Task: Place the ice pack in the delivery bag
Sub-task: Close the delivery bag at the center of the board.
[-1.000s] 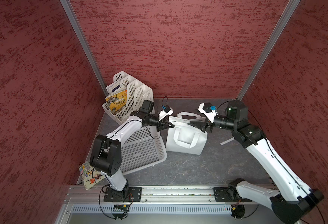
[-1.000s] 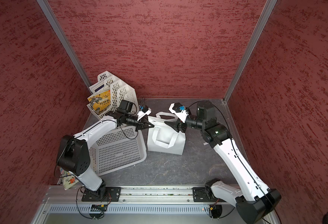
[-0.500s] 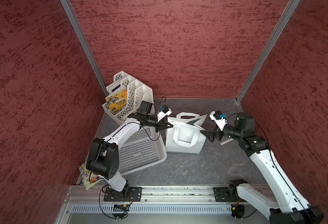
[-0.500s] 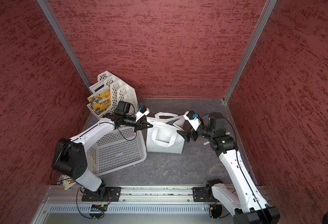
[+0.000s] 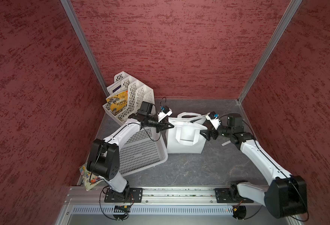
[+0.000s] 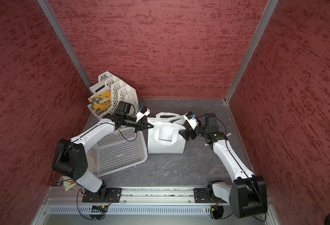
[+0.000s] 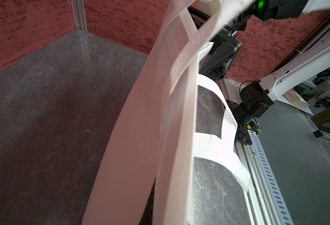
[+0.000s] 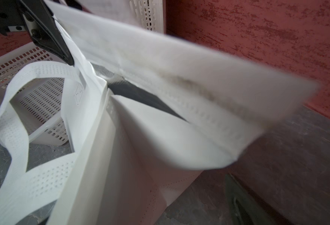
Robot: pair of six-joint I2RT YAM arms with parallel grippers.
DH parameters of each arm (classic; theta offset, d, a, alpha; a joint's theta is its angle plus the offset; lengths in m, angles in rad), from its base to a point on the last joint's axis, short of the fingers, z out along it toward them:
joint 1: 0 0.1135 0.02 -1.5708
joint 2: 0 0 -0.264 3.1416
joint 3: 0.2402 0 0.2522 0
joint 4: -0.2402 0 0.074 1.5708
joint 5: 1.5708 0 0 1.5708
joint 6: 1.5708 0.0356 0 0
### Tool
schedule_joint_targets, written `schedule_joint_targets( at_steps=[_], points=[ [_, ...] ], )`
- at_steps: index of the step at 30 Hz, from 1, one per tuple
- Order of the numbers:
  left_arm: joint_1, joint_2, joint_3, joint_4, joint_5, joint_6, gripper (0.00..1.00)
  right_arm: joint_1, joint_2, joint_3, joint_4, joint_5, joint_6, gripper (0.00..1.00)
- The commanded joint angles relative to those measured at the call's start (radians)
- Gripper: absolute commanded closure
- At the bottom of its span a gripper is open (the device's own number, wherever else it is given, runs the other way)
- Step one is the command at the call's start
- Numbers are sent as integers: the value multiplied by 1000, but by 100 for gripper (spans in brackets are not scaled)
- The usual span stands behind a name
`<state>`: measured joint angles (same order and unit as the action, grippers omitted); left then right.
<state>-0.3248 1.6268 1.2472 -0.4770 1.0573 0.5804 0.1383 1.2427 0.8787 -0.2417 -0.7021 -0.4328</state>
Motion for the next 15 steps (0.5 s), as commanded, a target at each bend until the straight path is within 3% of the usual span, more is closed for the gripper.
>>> schedule_joint_targets(
  at_steps=[1, 5, 11, 15],
  points=[
    [4, 5, 4, -5, 23, 9, 100, -5, 71, 98, 98, -121, -50, 2],
    [6, 9, 10, -9, 23, 10, 100, -8, 116, 147, 110, -219, -36, 5],
    [13, 5, 0, 11, 22, -7, 100, -9, 149, 203, -21, -279, -62, 38],
    [21, 5, -2, 16, 23, -11, 100, -9, 117, 168, -69, -254, -98, 41]
  ],
)
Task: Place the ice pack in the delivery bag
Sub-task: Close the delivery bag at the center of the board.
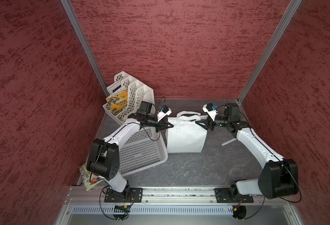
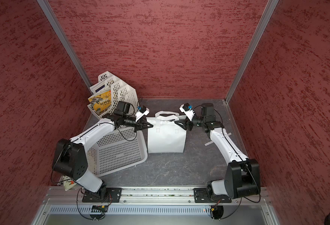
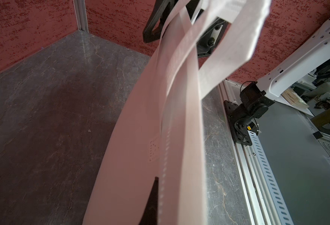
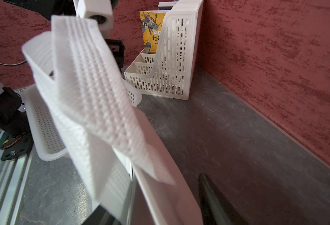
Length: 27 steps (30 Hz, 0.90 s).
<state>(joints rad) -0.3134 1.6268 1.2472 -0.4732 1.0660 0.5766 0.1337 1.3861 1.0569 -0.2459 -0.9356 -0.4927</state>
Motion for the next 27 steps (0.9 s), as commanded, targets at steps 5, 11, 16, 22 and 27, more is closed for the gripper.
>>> schedule_joint_targets(
  at_steps=[5, 11, 16, 22, 27],
  points=[
    [17, 12, 2, 11, 20, -7, 100, -5, -79, -55, -138, 22, -106, 16],
    [19, 26, 16, 8, 25, -6, 100, -5, -102, -76, -185, 40, -161, 11],
    [17, 37, 30, -7, 28, 2, 100, -4, -78, -28, -258, 47, -224, 15],
    [20, 41, 42, -28, 27, 17, 100, -3, -105, -55, -264, 129, -275, 16],
    [20, 44, 42, -29, 26, 17, 100, -3, -116, -58, -255, 132, -266, 26]
  ],
)
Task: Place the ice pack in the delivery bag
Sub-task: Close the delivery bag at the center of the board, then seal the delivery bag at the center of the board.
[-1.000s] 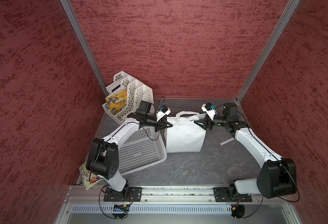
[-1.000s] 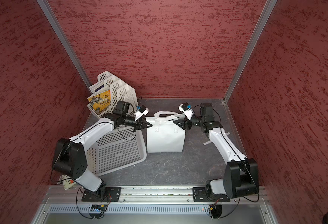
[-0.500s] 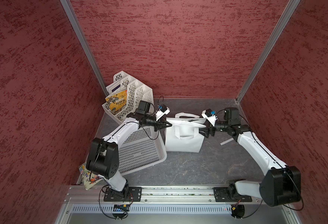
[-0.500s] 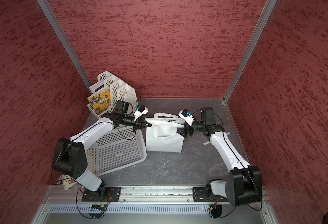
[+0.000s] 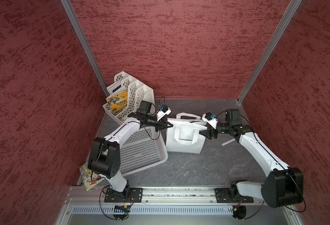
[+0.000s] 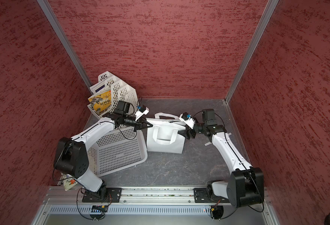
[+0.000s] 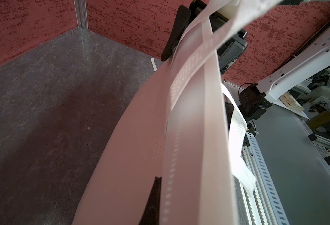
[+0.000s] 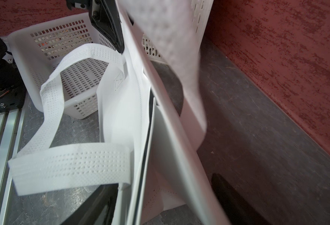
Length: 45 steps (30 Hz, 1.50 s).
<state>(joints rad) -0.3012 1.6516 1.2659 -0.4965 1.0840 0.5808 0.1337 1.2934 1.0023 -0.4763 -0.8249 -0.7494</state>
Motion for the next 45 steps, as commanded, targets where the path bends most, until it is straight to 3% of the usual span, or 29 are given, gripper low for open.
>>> schedule_joint_targets(
  at_steps=[1, 5, 8, 15, 24, 29, 34, 38, 41, 43, 45],
  points=[
    [9, 20, 25, -7, 8, 12, 100, -4, -26, -5, -22, 22, -7, 28],
    [7, 19, 28, -8, 7, 13, 100, -5, -42, -13, -15, 28, -3, 40],
    [8, 17, 27, -10, 5, 13, 100, -4, -47, -14, -11, 28, 0, 65],
    [8, 15, 29, -11, 2, 12, 100, -4, -49, -22, -19, 26, -18, 99],
    [8, 4, 32, -37, 49, 19, 77, -5, -113, -121, 87, 24, -64, 100],
    [17, -1, 34, -63, 131, 23, 55, -4, -128, -138, 84, 4, -119, 100],
    [37, -17, 18, -1, 213, -53, 35, -4, -138, -154, 99, -2, -136, 100],
    [65, -45, -16, 155, 226, -186, 28, -4, -140, -158, 94, -2, -148, 100],
    [94, -72, -48, 331, 225, -351, 26, -4, -141, -162, 95, -3, -154, 100],
    [126, -86, -77, 539, 212, -508, 25, -5, -141, -164, 96, -3, -158, 100],
    [168, -98, -115, 833, 167, -782, 24, -5, -143, -164, 96, -3, -161, 100]
  ],
)
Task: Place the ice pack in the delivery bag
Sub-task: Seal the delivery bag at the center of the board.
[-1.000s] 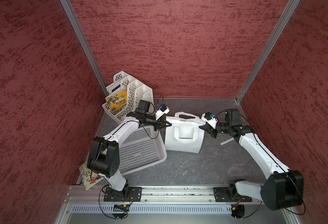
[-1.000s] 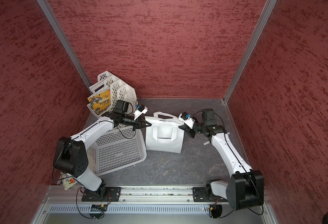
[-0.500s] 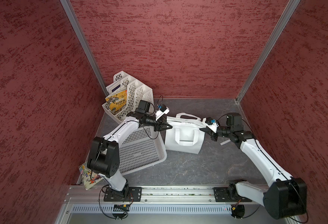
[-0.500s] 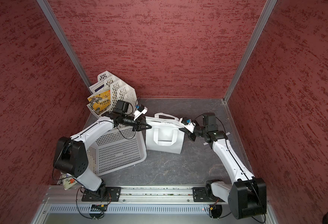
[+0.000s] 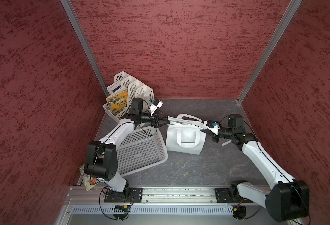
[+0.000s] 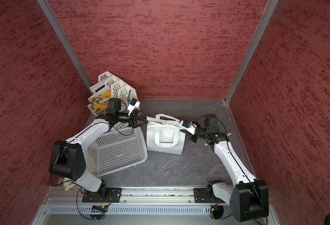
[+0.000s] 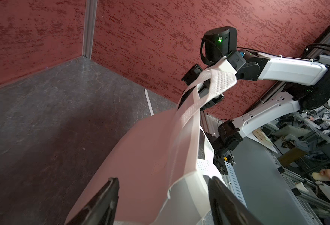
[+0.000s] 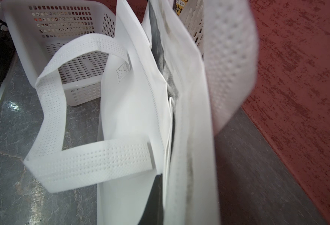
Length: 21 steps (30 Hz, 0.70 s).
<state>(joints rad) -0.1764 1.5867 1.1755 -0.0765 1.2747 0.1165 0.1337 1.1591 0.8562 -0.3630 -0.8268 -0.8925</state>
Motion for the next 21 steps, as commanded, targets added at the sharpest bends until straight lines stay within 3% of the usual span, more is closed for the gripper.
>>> schedule_joint_targets(
  at_steps=[1, 3, 5, 8, 12, 21],
  points=[
    [64, -34, -34, 492, -62, -421, 24, -4, -9, -18, -18, 0, -19, 100],
    [92, -29, -26, 542, -142, -526, 24, -4, -9, -19, -17, -1, -20, 100],
    [88, -19, 18, 405, -232, -510, 24, -5, -11, -22, -16, -1, -20, 100],
    [37, 25, 140, 43, -299, -298, 24, -4, -12, -21, -15, 3, -22, 100],
    [-47, 92, 259, -280, -358, -74, 23, -4, -18, -22, -15, 6, -22, 100],
    [-127, 164, 376, -539, -324, 121, 22, -3, -17, -22, -19, 6, -25, 100]
  ],
)
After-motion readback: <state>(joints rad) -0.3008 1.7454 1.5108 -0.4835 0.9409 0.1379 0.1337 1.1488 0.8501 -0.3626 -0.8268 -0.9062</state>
